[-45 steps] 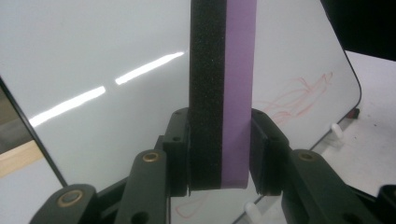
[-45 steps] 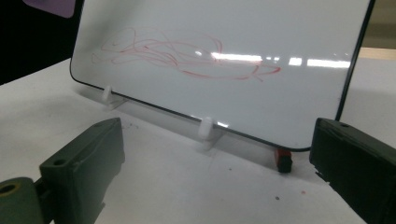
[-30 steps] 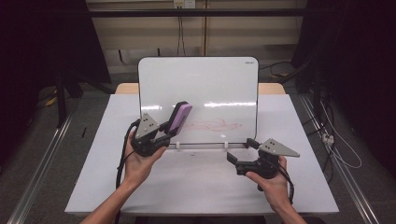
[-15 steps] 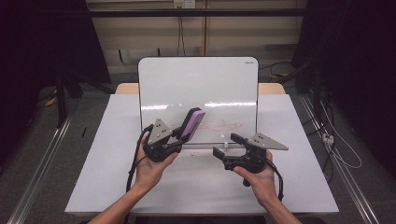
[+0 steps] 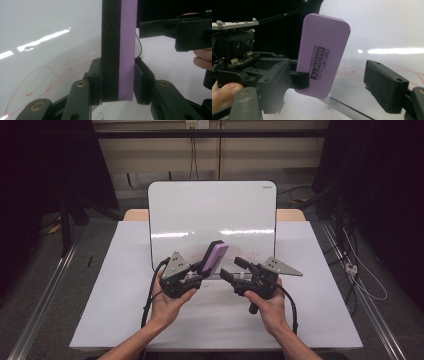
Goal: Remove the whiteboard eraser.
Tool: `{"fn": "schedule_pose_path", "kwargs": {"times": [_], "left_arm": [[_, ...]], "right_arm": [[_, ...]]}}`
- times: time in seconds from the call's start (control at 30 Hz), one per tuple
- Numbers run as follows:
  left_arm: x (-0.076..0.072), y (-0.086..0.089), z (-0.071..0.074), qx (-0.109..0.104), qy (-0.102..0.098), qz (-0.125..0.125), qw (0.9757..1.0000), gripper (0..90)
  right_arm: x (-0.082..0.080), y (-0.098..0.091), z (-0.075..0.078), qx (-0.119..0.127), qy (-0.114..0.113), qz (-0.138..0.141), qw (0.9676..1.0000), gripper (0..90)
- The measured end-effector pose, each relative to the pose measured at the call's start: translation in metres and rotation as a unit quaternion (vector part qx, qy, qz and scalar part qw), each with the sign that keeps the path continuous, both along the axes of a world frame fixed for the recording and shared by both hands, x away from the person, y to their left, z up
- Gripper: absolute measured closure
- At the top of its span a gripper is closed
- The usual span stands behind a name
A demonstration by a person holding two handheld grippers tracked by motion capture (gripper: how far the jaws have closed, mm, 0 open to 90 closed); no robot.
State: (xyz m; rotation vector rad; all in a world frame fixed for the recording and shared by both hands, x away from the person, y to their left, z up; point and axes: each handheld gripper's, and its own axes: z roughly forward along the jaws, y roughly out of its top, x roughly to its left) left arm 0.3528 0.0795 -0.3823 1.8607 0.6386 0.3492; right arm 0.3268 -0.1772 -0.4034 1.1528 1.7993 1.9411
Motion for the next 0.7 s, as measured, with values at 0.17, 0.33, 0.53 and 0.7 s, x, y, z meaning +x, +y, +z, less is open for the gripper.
{"fn": "schedule_pose_path", "kwargs": {"times": [0.17, 0.33, 0.53, 0.7], "left_arm": [[0.000, -0.001, -0.001, -0.007, 0.008, -0.004, 0.9999, 64.1], [-0.001, -0.002, -0.001, -0.007, 0.007, -0.009, 0.9999, 64.1], [-0.002, -0.001, -0.001, -0.005, 0.009, -0.011, 0.9999, 64.1], [-0.002, -0.003, -0.003, -0.006, 0.012, -0.013, 0.9998, 64.1]], "right_arm": [[0.005, 0.002, -0.002, 0.005, -0.005, -0.007, 1.0000, 25.0], [0.009, 0.008, -0.004, 0.011, -0.007, -0.002, 0.9999, 30.7], [0.012, 0.013, -0.005, 0.013, -0.009, 0.000, 0.9999, 32.7], [0.014, 0.018, -0.007, 0.023, -0.003, 0.010, 0.9997, 37.1]]}}
